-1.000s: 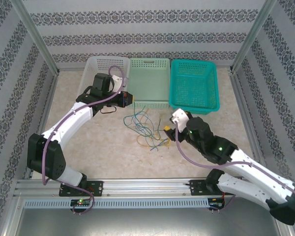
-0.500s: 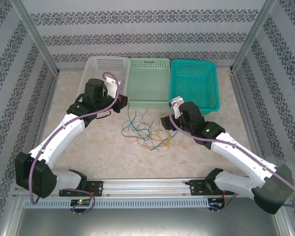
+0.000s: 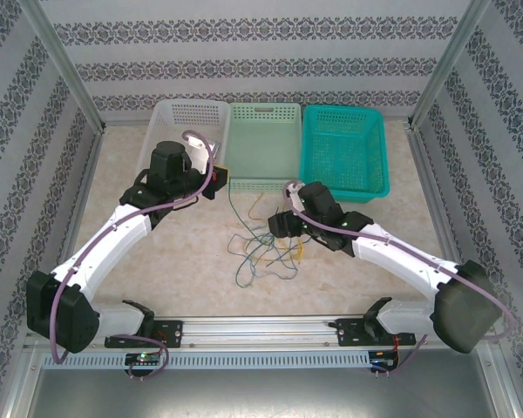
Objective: Untangle the cables
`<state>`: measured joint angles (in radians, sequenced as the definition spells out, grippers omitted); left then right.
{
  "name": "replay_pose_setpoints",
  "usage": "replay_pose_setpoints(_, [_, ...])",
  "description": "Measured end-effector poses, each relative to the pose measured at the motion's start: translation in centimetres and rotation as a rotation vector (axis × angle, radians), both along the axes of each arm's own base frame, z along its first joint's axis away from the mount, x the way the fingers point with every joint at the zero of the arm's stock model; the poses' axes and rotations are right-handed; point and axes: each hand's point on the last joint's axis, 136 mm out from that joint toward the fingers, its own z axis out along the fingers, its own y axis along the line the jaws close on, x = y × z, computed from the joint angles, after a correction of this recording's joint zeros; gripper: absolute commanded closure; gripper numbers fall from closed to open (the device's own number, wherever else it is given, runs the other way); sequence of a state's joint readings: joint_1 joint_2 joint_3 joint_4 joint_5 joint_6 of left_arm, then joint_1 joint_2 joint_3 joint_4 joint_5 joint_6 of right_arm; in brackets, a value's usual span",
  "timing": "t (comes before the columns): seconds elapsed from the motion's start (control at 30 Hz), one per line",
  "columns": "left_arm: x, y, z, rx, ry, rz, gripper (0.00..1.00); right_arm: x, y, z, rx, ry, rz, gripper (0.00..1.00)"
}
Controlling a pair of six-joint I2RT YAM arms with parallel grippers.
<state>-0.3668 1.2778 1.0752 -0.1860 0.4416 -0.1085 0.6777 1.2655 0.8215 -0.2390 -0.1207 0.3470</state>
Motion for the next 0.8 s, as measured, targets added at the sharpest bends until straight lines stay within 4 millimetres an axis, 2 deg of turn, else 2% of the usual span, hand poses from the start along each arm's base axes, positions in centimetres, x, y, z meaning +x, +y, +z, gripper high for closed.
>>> replay_pose_setpoints(0.1, [0.1,0.3,0.4,0.039,-0.042,0.021,1.0,-0.1,0.2,-0.4,-0.013,0.005,-0.008,0.3])
replay_pose_setpoints(0.27, [0.2,1.8,2.2,0.092,-0.13,0.099,1.0,0.7,-0.4,-0.3,-0.019,-0.011,-0.067,0.29])
replay_pose_setpoints(0.4, [0.0,2.3,3.3,0.095,-0.168,0.115,1.0,1.1,-0.3,0.2,0.006,-0.02,-0.089,0.28])
replay_pose_setpoints(0.63, [0.0,2.2,2.5,0.095,-0.165,0.111,1.0,2.0,0.9,1.0,0.085,-0.029,-0.11,0.26])
replay_pose_setpoints(0.8, [0.0,2.1,2.5,0.089,-0.172,0.107,1.0,3.0,2.2,-0.4,0.102,0.01,-0.112,0.28])
